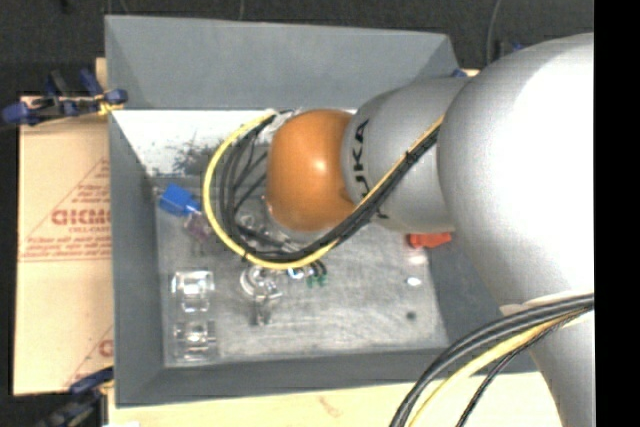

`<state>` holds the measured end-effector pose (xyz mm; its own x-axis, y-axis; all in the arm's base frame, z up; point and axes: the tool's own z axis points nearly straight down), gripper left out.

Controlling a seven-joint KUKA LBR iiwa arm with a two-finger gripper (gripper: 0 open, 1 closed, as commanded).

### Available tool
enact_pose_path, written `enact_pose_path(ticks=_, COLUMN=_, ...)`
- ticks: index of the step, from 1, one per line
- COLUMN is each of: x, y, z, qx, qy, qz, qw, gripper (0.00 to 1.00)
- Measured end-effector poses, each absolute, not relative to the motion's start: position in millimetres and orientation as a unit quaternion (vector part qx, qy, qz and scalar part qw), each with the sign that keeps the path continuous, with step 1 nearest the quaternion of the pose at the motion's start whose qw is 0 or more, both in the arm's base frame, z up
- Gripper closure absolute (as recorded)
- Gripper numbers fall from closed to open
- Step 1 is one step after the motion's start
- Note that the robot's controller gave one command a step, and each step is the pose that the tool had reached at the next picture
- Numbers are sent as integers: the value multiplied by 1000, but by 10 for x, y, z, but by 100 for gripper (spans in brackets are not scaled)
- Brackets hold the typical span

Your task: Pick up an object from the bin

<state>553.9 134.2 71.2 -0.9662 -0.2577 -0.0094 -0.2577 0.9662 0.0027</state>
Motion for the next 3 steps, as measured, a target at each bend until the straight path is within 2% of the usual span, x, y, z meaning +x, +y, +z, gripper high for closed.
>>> enact_pose_path(ticks=1, x=5557, y=1347, z=765, qx=-130, qy=992, qz=2, qw=8, gripper=100)
enact_pose_path(ticks=2, x=5538, y=1251, z=979, qx=-128, qy=992, qz=1, qw=3, gripper=100)
enact_pose_path(ticks=3, x=4835, y=1011, z=1134, qx=-233, qy=972, qz=-1, qw=0, gripper=100)
